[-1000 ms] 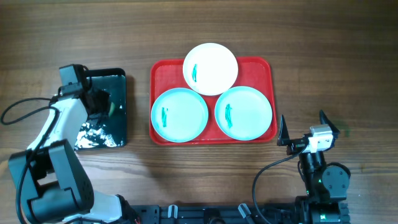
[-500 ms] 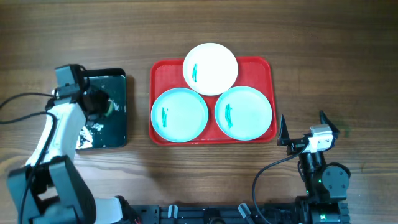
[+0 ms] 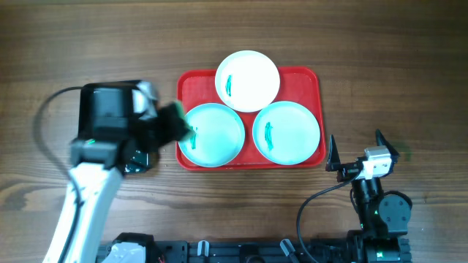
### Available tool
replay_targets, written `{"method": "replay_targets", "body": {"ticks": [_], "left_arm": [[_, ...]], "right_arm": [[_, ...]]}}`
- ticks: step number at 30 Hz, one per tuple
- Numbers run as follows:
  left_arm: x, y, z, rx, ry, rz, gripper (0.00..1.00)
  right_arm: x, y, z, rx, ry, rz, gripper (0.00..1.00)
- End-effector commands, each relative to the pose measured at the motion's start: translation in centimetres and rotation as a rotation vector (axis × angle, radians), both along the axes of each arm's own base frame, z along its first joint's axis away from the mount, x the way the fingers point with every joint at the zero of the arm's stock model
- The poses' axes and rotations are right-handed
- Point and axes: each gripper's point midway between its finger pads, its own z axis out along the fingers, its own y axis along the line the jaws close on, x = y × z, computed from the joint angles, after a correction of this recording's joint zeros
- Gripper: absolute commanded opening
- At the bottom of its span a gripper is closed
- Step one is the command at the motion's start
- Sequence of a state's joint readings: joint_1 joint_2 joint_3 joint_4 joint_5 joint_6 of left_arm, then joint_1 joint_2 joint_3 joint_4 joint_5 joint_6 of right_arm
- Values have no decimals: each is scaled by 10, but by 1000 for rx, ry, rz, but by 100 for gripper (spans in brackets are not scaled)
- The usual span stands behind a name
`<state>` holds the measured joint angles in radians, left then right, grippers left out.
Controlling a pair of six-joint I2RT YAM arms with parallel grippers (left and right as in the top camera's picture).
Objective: Clean dirty plates on tray and stack at the side
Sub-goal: 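Carry the sponge with the left gripper over the left blue plate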
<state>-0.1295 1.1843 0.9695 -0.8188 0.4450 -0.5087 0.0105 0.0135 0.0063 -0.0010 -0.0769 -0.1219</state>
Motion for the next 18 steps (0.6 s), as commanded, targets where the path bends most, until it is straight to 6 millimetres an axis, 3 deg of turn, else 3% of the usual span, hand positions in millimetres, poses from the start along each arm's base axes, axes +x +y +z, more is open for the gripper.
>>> {"method": "replay_targets", "body": {"ticks": [1, 4, 8, 11, 12, 13, 16, 18], "left_arm": [[-15, -39, -51, 103, 94, -188, 4], [4, -40, -90, 247, 131, -102, 4], [31, -58, -121, 248, 98, -117, 4], [26, -56, -137, 267, 151, -122, 25], [24, -55, -138, 272, 161, -123, 43], [23, -54, -138, 273, 165, -124, 50], [26, -55, -124, 256, 135, -120, 51], [31, -53, -97, 236, 97, -103, 52]], "right_arm": [[0, -1, 1, -8, -8, -9, 100], [0, -1, 1, -8, -8, -9, 100], [0, -1, 1, -8, -8, -9, 100], [0, -1, 1, -8, -8, -9, 100], [0, -1, 1, -8, -8, -9, 100], [0, -1, 1, -8, -7, -10, 100], [0, -1, 1, -8, -8, -9, 100], [0, -1, 1, -8, -8, -9, 100]]}}
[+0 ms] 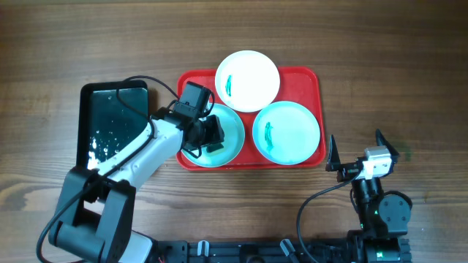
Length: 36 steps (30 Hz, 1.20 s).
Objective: Clean dirty plates on tray and stack at the side
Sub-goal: 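Carry the sponge with the left gripper over the left blue plate, then reach the right gripper to the left blue plate rim and grasp it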
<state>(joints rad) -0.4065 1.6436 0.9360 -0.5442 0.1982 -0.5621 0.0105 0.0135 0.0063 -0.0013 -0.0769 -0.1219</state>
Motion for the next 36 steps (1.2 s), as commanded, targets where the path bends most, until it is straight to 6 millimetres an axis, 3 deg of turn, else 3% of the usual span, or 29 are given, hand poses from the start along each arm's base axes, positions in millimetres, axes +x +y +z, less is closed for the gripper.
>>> {"method": "replay_targets", "body": {"ticks": [1, 3, 5, 6, 8, 9, 13, 15, 16, 17, 21, 24, 26, 27, 29, 31, 33, 34, 35, 36], "left_arm": [[12, 5, 54, -35, -99, 26, 52], [16, 21, 96, -56, -179, 73, 56], [13, 39, 121, -71, -234, 120, 80], [9, 53, 132, -65, -254, 156, 100], [1, 79, 138, -16, -257, 224, 100], [-4, 92, 137, 22, -249, 255, 100], [-19, 107, 127, 84, -177, 288, 100], [-20, 107, 125, 87, -167, 287, 100], [-21, 107, 124, 88, -162, 287, 100], [-21, 108, 124, 88, -161, 287, 100], [-22, 107, 124, 89, -160, 286, 100], [-22, 107, 124, 88, -160, 286, 100], [-22, 107, 124, 88, -160, 286, 100], [-22, 107, 124, 88, -160, 286, 100], [-22, 107, 124, 88, -159, 286, 100], [-22, 107, 124, 85, -159, 285, 100], [-22, 107, 124, 85, -158, 284, 100], [-22, 107, 124, 85, -158, 284, 100], [-22, 107, 124, 86, -158, 284, 100], [-22, 107, 124, 86, -156, 284, 100]], "right_arm": [[0, -1, 1, -8, -8, -9, 100], [0, -1, 1, -8, -8, -9, 100], [0, -1, 1, -8, -8, -9, 100], [0, -1, 1, -8, -8, -9, 100], [-1, 4, 7, 0, -29, 19, 100], [-3, 16, 13, 34, -51, 95, 100], [-42, 97, 16, 356, 82, 626, 100], [-48, 100, 46, 581, 66, 680, 100], [-55, 99, 71, 713, 28, 723, 100], [-71, 98, 108, 722, -112, 792, 100], [-88, 90, 168, 682, -251, 778, 100], [-60, 90, 187, 605, -25, 637, 100], [-38, 98, 180, 530, 255, 600, 100], [-35, 110, 178, 496, 394, 661, 100], [-34, 131, 194, 533, 524, 835, 100], [-12, 143, 204, 633, 610, 946, 100], [14, 157, 206, 669, 631, 1063, 69], [23, 166, 201, 664, 641, 1080, 69], [37, 177, 189, 664, 667, 1030, 77], [50, 186, 173, 661, 704, 945, 78]]}}
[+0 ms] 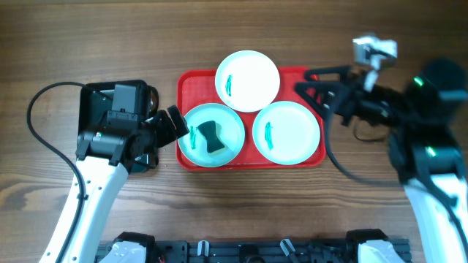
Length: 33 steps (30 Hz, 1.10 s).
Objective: Clean dirty plates on tray and stack at the side
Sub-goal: 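Reach the right gripper to the left blue plate rim and grasp it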
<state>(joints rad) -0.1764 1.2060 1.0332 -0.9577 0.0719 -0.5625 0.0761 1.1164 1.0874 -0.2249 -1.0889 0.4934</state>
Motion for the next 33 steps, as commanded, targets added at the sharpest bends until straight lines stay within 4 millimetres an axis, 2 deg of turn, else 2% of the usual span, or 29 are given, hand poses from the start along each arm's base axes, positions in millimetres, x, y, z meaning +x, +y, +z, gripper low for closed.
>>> {"method": "replay_targets", "body": {"ticks": [1, 3, 5, 6, 8, 9, 10, 11, 13, 14, 16, 17, 21, 25, 33], "left_arm": [[1, 3, 1, 9, -4, 8, 100], [1, 3, 1, 9, -4, 8, 100], [1, 3, 1, 9, -4, 8, 100], [1, 3, 1, 9, -4, 8, 100], [1, 3, 1, 9, -5, 8, 100], [1, 3, 1, 9, -5, 8, 100], [1, 3, 1, 9, -4, 8, 100], [1, 3, 1, 9, -4, 8, 100], [1, 3, 1, 9, -4, 8, 100], [1, 3, 1, 9, -3, 8, 100], [0, 3, 1, 9, -1, 8, 100], [1, 3, 1, 9, -1, 8, 100], [1, 3, 0, 10, 2, 8, 100], [1, 3, -4, 12, 16, 8, 100], [1, 3, -7, 13, 27, 8, 100]], "right_arm": [[22, 36, -42, -109, 146, -64, 78], [40, 41, -91, -335, 271, -233, 79], [47, 44, -141, -639, 405, -314, 79], [48, 48, -151, -714, 429, -299, 79], [56, 77, -167, -777, 442, -199, 75], [58, 88, -171, -756, 449, -162, 58], [68, 105, -174, -704, 429, -133, 31], [76, 109, -181, -695, 422, -138, 22], [88, 106, -210, -762, 432, -177, 46], [87, 105, -231, -802, 465, -172, 46], [79, 107, -271, -866, 546, -136, 33], [77, 105, -285, -891, 573, -124, 32], [71, 104, -320, -961, 603, -71, 32], [66, 95, -343, -1029, 627, -83, 32], [57, 85, -357, -1078, 625, -64, 31]]}}
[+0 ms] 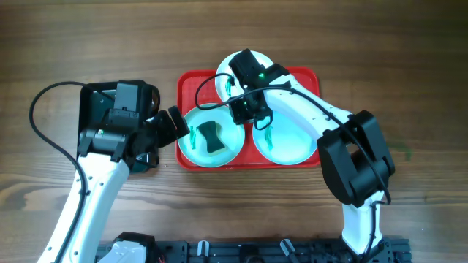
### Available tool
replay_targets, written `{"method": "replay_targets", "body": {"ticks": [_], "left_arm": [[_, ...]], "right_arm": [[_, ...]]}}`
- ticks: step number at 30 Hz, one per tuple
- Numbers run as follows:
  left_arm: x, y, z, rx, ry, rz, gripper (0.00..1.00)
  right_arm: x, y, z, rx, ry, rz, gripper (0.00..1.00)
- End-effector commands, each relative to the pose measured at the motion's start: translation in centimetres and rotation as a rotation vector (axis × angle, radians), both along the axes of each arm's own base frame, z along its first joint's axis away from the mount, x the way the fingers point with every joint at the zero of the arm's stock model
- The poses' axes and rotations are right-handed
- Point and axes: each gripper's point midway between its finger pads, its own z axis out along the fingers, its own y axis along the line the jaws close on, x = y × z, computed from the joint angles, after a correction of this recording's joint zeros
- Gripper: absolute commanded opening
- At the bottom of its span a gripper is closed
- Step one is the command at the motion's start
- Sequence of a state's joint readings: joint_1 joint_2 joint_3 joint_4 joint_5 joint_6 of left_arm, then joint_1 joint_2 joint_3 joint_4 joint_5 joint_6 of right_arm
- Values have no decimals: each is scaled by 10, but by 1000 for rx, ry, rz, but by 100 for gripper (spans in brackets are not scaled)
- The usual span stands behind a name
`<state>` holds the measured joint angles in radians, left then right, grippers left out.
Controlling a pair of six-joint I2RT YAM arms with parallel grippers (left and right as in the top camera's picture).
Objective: Clean dirty plates on tray and stack at the side
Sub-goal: 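Reach the right gripper to the left blue plate rim and grasp it, then scrub the held blue plate with the sponge in the left gripper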
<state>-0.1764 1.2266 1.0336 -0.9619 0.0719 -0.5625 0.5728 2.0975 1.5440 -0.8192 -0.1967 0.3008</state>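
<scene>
A red tray holds three plates. The left pale teal plate carries a dark sponge and a green smear near its left rim. The right teal plate has a green streak. The white plate at the back is half covered by the right arm. My left gripper sits at the left plate's left rim, and its fingers look open. My right gripper hangs above the spot where the three plates meet, just right of the sponge, with nothing in it.
A black basin lies left of the tray, mostly hidden under the left arm. The right arm stretches from the front right across the tray's right side. Bare wooden table surrounds the tray.
The right arm has swung from the tray's right edge to over the tray's middle, beside the sponge. The left gripper, the sponge and the plates stay as they were.
The left gripper first held the sponge beside the left plate while the right arm rested at the front. It then reached into that plate. Later the sponge lay in the plate, the left gripper was back at the rim, and the right arm was raised. Now the right gripper is over the tray.
</scene>
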Motion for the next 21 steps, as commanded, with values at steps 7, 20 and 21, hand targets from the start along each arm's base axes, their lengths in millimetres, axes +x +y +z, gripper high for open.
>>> {"method": "replay_targets", "body": {"ticks": [7, 20, 21], "left_arm": [[1, 0, -2, -5, 7, 0, 95], [35, -59, -74, -254, 182, -135, 56], [36, -62, -82, -255, 195, -142, 56]], "right_arm": [[-15, -9, -36, -35, 32, -2, 19], [-14, -5, -35, -6, 61, -107, 4], [-14, -5, -35, -7, 62, -108, 4]]}}
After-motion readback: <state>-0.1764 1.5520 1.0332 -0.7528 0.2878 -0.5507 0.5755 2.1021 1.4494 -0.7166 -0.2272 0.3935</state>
